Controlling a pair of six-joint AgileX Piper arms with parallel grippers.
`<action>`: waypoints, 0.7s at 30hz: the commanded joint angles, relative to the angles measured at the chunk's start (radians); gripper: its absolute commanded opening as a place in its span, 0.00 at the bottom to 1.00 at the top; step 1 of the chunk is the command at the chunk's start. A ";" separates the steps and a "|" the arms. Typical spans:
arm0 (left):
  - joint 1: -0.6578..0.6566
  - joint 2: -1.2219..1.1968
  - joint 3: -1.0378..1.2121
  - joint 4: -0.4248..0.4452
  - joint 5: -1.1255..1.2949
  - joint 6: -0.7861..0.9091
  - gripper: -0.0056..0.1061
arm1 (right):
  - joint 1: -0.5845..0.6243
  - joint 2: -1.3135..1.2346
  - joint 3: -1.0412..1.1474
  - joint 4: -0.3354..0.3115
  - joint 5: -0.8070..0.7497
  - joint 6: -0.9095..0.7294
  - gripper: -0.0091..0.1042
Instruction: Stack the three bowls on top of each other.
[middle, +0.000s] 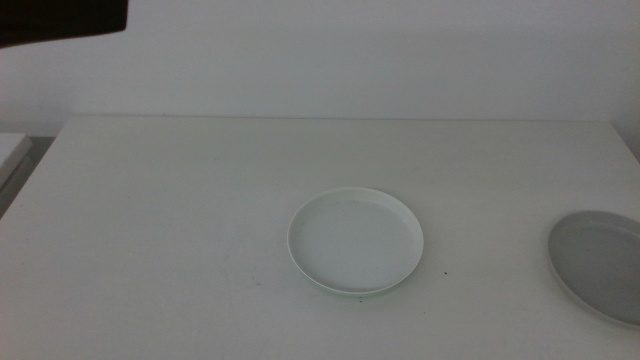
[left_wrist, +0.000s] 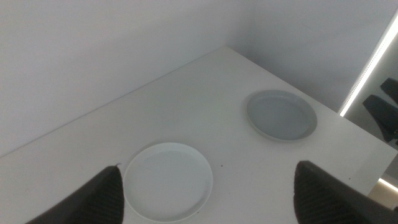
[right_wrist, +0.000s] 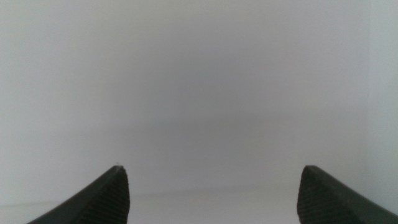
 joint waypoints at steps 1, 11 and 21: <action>0.000 -0.003 0.003 -0.001 -0.014 -0.004 0.89 | -0.001 -0.005 -0.038 0.046 0.068 -0.002 0.90; 0.000 -0.003 0.003 -0.001 -0.014 -0.004 0.89 | -0.001 0.482 -0.692 0.038 0.767 0.103 0.90; 0.000 -0.003 0.003 -0.001 -0.014 -0.004 0.89 | -0.001 0.773 -1.138 0.037 1.245 0.099 0.90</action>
